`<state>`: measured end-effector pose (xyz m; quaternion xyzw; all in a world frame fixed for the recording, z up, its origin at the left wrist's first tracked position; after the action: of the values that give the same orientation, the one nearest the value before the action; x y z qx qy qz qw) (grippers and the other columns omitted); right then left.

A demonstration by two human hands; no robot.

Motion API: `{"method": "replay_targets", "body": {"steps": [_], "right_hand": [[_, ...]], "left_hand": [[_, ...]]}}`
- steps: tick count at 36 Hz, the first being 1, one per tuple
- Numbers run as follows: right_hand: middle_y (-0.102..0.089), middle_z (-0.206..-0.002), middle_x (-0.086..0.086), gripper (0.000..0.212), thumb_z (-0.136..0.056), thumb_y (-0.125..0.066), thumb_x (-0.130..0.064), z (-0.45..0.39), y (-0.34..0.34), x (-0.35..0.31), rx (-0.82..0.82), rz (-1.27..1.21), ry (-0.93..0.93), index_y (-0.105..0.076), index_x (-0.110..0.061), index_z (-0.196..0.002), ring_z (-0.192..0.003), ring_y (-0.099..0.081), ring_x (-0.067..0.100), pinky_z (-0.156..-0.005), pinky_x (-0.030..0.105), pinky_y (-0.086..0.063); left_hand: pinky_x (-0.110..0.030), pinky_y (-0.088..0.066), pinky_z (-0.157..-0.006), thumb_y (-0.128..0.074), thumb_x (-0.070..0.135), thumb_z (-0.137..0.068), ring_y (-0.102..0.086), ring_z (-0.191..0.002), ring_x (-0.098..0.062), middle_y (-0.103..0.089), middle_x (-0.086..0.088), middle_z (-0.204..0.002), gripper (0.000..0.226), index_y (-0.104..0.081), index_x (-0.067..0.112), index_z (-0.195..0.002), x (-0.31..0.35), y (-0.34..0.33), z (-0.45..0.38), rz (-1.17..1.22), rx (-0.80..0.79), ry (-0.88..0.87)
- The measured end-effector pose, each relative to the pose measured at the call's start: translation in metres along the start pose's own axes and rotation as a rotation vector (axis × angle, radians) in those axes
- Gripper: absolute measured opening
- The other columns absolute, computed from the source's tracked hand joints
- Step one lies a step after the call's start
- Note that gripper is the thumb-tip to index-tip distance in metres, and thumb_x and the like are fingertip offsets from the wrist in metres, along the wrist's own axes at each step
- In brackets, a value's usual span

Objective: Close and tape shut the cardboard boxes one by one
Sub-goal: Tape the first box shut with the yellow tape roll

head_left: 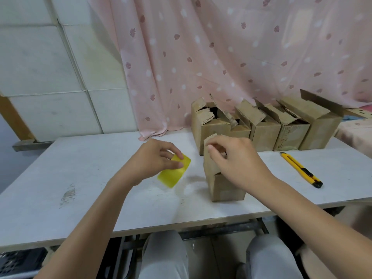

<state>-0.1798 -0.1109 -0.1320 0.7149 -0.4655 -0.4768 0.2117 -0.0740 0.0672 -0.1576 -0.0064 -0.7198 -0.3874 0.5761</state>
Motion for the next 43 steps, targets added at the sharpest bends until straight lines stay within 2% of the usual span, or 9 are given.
{"method": "replay_targets", "body": {"steps": [3, 7, 11, 19, 23, 30, 33, 36, 43], "right_hand": [[-0.073, -0.091, -0.008, 0.021, -0.097, -0.062, -0.027, -0.005, -0.012, -0.011, -0.097, -0.077, -0.048, -0.075, -0.02, -0.111, -0.083, -0.064, 0.005, -0.083, 0.025, -0.05], [-0.067, -0.094, -0.006, 0.027, -0.097, -0.062, -0.031, -0.007, -0.021, -0.023, -0.165, -0.001, -0.038, -0.071, -0.024, -0.121, -0.084, -0.06, 0.011, -0.074, 0.028, -0.044], [-0.06, -0.095, -0.001, 0.025, -0.097, -0.062, -0.034, -0.008, -0.023, -0.027, -0.158, 0.044, -0.024, -0.074, -0.026, -0.117, -0.087, -0.057, 0.017, -0.071, 0.031, -0.043], [-0.061, -0.109, -0.008, 0.027, -0.094, -0.066, -0.036, -0.006, -0.03, -0.031, -0.045, -0.074, -0.04, -0.073, -0.028, -0.119, -0.101, -0.056, 0.013, -0.09, 0.033, -0.047], [-0.062, -0.104, -0.009, 0.021, -0.095, -0.066, -0.03, -0.002, -0.032, -0.036, -0.01, -0.059, 0.007, -0.075, -0.027, -0.115, -0.101, -0.053, 0.011, -0.087, 0.029, -0.045], [-0.065, -0.088, -0.009, 0.012, -0.091, -0.069, -0.02, 0.0, -0.039, -0.035, 0.05, -0.096, -0.03, -0.079, -0.024, -0.098, -0.079, -0.057, 0.011, -0.075, 0.036, -0.052], [-0.071, -0.084, -0.009, 0.011, -0.089, -0.071, -0.018, -0.003, -0.039, -0.031, 0.044, -0.168, -0.116, -0.079, -0.024, -0.093, -0.079, -0.064, 0.011, -0.075, 0.037, -0.055], [-0.071, -0.082, -0.011, 0.009, -0.089, -0.071, -0.019, -0.006, -0.041, -0.029, 0.024, -0.15, -0.145, -0.078, -0.025, -0.09, -0.08, -0.064, 0.011, -0.075, 0.038, -0.056], [-0.069, -0.089, 0.0, 0.012, -0.094, -0.057, -0.014, -0.01, -0.048, -0.035, -0.107, -0.026, -0.108, -0.07, -0.014, -0.094, -0.09, -0.063, 0.02, -0.08, 0.037, -0.052]], "left_hand": [[-0.026, -0.039, -0.066, -0.083, 0.015, -0.079, -0.059, -0.069, -0.011, -0.07, -0.002, -0.075, 0.012, -0.076, 0.021, -0.086, 0.011, -0.003, 0.006, 0.124, -0.028, -0.019], [-0.02, -0.051, -0.076, -0.081, 0.004, -0.079, -0.071, -0.083, -0.013, -0.077, -0.004, -0.088, 0.027, -0.073, 0.014, -0.102, 0.02, -0.008, 0.013, 0.239, -0.088, -0.01], [-0.027, -0.053, -0.082, -0.08, 0.0, -0.077, -0.072, -0.091, -0.019, -0.077, -0.007, -0.097, 0.037, -0.069, 0.015, -0.109, 0.022, -0.008, 0.021, 0.283, -0.099, -0.003], [-0.026, -0.054, -0.076, -0.079, -0.005, -0.077, -0.074, -0.086, -0.021, -0.076, -0.007, -0.093, 0.059, -0.047, 0.022, -0.119, 0.03, -0.005, 0.028, 0.316, -0.052, -0.021], [-0.026, -0.054, -0.075, -0.078, -0.005, -0.078, -0.074, -0.084, -0.02, -0.076, -0.006, -0.091, 0.058, -0.047, 0.022, -0.119, 0.031, -0.006, 0.03, 0.291, -0.052, -0.032], [-0.031, -0.052, -0.073, -0.078, -0.002, -0.078, -0.073, -0.085, -0.028, -0.076, -0.005, -0.091, 0.053, -0.048, 0.023, -0.113, 0.026, -0.011, 0.028, 0.216, -0.015, -0.043], [-0.016, -0.048, -0.059, -0.082, 0.001, -0.077, -0.07, -0.071, -0.014, -0.076, -0.003, -0.09, 0.053, -0.049, 0.025, -0.111, 0.025, -0.013, 0.028, 0.182, -0.006, -0.036], [-0.011, -0.042, -0.051, -0.082, 0.002, -0.076, -0.063, -0.062, -0.009, -0.075, -0.004, -0.088, 0.053, -0.049, 0.025, -0.111, 0.024, -0.014, 0.027, 0.16, 0.008, -0.032], [-0.017, -0.044, -0.057, -0.08, 0.002, -0.076, -0.06, -0.06, -0.01, -0.074, -0.001, -0.083, 0.051, -0.049, 0.025, -0.11, 0.019, -0.016, 0.025, 0.107, 0.009, -0.04]]}}
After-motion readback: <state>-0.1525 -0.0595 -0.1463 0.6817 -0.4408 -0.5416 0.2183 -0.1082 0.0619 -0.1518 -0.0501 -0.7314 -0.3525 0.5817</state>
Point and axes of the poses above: each hand's wrist, its own z-axis away from the middle knuckle, its own y-axis out of the back of the hand, x = y × z, the point moved 5 cm from there along -z, towards the middle knuckle
